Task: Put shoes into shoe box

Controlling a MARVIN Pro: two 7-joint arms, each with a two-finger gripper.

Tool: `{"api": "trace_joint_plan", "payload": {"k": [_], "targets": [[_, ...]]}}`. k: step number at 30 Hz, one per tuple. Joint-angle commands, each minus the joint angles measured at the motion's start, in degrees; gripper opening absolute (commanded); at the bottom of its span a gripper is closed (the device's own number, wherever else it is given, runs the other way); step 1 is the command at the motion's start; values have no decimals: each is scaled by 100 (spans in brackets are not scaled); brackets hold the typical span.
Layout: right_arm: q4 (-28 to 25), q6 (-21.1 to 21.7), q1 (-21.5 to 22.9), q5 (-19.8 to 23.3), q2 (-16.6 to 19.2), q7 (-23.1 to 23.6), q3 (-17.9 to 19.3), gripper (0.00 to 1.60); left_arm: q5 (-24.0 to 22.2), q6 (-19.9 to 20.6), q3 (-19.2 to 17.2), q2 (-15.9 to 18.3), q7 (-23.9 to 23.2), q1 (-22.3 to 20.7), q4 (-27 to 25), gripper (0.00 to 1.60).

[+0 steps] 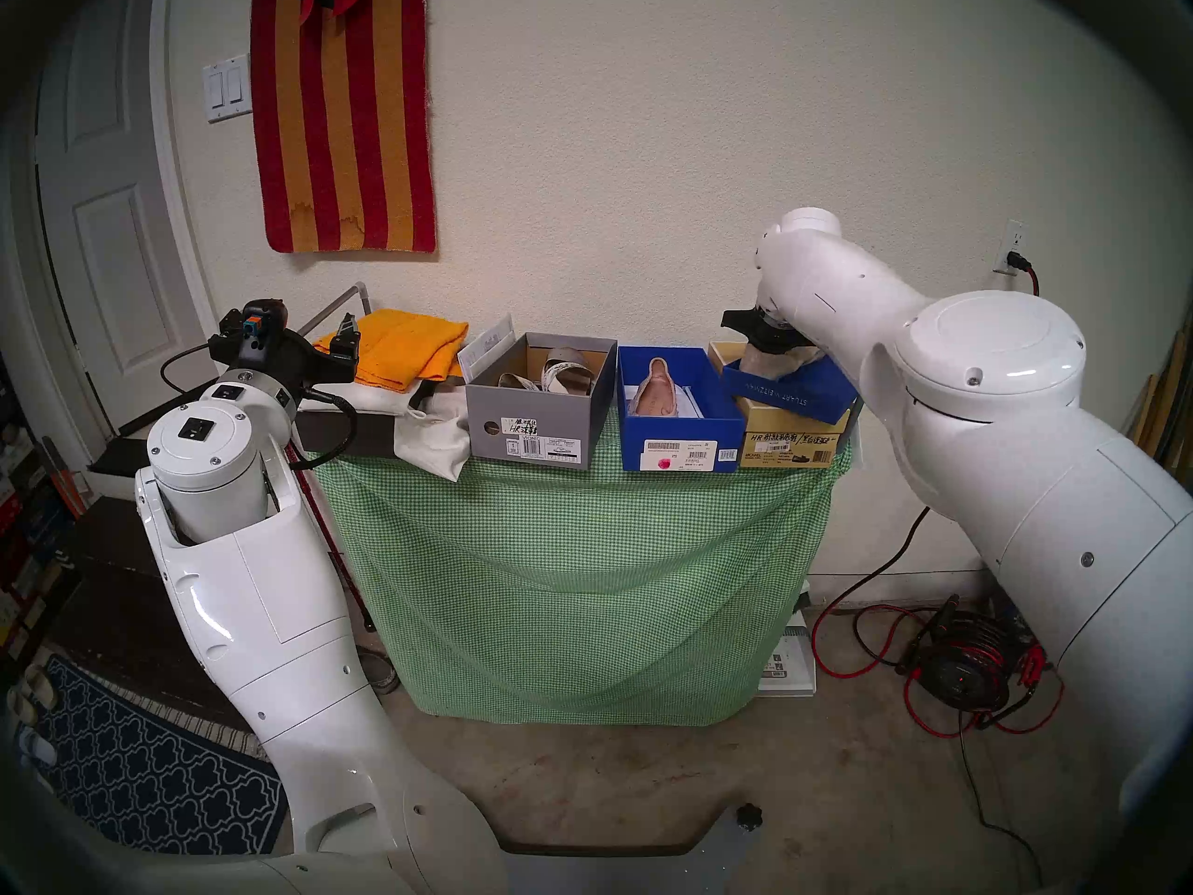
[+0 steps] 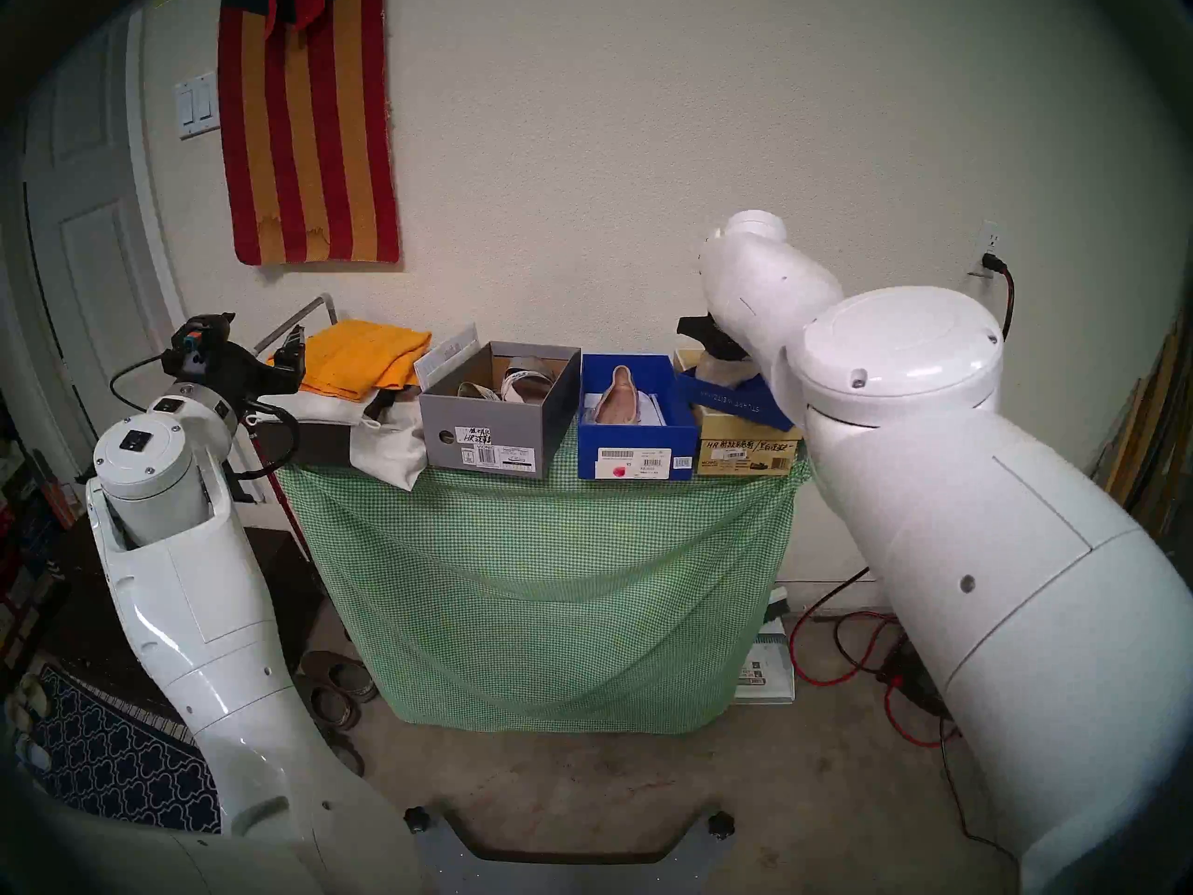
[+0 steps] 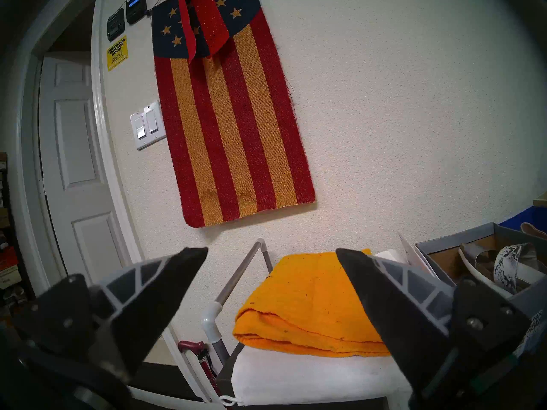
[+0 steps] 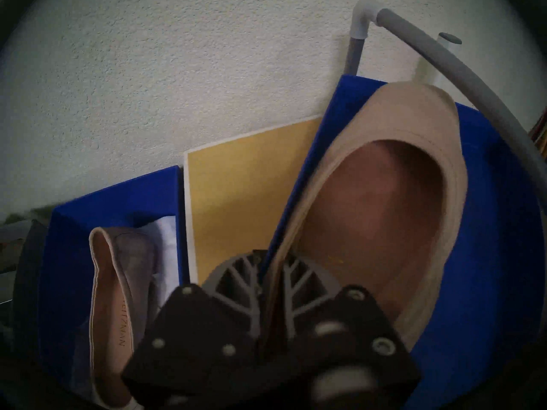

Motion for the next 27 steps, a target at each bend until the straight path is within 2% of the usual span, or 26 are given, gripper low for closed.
{"api": "trace_joint_plan", "payload": {"k": [1,5,14,27], "targets": [[119,-274,-288,-202,23,82,-212,0,-10,2,7,8,2,-2,-15,160],[149,-358,-319,-352,-56,201,-369,0,-8,1,6,7,-2,-3,-15,160],[172,-101,-303,-592,-109,730,-568,0,-1,-2,-1,6,-12,-11,-10,160],[169,31,-322,-1075,-303,1076,-993,0,6,-6,-8,-3,-21,-16,-11,160]]}}
